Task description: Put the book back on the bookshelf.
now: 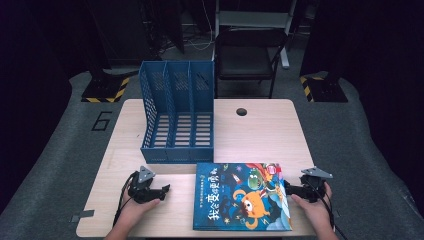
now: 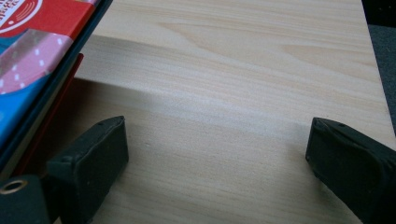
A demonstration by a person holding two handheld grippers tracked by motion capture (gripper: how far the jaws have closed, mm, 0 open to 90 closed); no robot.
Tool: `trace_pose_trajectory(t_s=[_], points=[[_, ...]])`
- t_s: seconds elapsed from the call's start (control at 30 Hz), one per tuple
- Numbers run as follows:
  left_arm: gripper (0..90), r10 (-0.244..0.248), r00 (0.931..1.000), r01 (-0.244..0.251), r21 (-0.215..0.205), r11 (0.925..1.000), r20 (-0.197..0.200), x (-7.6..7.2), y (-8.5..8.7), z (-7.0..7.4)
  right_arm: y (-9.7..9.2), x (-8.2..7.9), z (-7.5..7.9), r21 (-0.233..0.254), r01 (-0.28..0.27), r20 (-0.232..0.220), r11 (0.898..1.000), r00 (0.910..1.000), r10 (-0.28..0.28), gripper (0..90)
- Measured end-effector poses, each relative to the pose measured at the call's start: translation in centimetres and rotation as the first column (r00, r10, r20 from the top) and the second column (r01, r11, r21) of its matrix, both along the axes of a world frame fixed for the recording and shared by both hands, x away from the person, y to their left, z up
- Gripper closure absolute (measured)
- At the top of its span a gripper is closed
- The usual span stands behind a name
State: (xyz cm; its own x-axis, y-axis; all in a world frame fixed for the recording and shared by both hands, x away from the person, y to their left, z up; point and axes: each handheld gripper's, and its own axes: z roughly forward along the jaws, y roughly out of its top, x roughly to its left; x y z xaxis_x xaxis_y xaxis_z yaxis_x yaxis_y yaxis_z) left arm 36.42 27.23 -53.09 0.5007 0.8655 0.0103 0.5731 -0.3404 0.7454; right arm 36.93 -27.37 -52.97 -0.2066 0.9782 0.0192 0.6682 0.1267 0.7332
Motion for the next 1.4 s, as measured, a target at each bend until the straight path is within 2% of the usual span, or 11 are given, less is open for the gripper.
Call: trace_pose_trajectory(t_s=[0.53,0.8,0.93,0.97,1.03,1.07,1.1,1.2,1.27,1.33,1.4], points=[[15.0,0.005,1.0,-0.005,-0.008,1.0,0.005,0.0,-0.2,0.0,0.0,-0.1,0.0,-0.001,-0.011,0.013,1.0,0.9999,0.011,10.3],[15.9,-0.001,0.9999,0.001,-0.011,0.9999,-0.01,-0.1,-0.2,0.1,-0.5,-0.4,0.1,0.003,-0.016,0.026,1.0,0.9995,0.016,17.2],[16.5,-0.002,0.9982,0.001,-0.003,1.0,-0.059,-0.1,-0.2,0.6,-0.4,-0.5,0.2,0.006,-0.01,0.017,1.0,0.9998,0.01,19.4],[16.6,-0.011,0.996,0.012,0.01,0.9999,-0.088,-0.1,-0.1,0.9,-0.3,-0.5,0.3,0.007,-0.006,0.011,1.0,0.9999,0.006,21.0],[21.8,0.0,0.9927,-0.004,-0.033,0.9995,-0.121,-0.1,-0.2,1.2,-0.4,-0.7,0.6,-0.003,-0.023,-0.011,1.0,0.9997,0.023,26.2],[23.8,0.0,0.9927,-0.004,-0.033,0.9995,-0.121,-0.1,-0.2,1.2,-0.4,-0.8,0.7,-0.002,-0.024,-0.02,1.0,0.9995,0.024,27.8],[23.8,0.015,0.9924,-0.023,-0.063,0.9978,-0.122,-0.1,-0.3,1.2,-0.4,-0.8,0.7,-0.002,-0.024,-0.02,1.0,0.9995,0.024,27.8],[27.1,0.012,0.989,-0.025,-0.086,0.996,-0.148,0.0,-0.2,1.4,-0.5,-0.9,1.0,0.008,-0.025,-0.037,1.0,0.999,0.025,31.6],[27.7,0.018,0.9852,-0.042,-0.14,0.9893,-0.17,0.0,-0.3,1.5,-0.6,-1.2,1.4,0.025,0.001,-0.028,1.0,0.9996,-0.001,32.0],[28.1,0.013,0.9846,-0.039,-0.144,0.9888,-0.174,0.1,-0.4,1.5,-0.7,-1.3,1.5,0.022,0.003,-0.014,1.0,0.9999,-0.003,32.2],[28.2,-0.001,0.9823,-0.027,-0.147,0.9888,-0.187,0.1,-0.6,1.6,-1.0,-1.7,2.0,0.056,0.023,0.0,0.998,0.9997,-0.023,32.3]])
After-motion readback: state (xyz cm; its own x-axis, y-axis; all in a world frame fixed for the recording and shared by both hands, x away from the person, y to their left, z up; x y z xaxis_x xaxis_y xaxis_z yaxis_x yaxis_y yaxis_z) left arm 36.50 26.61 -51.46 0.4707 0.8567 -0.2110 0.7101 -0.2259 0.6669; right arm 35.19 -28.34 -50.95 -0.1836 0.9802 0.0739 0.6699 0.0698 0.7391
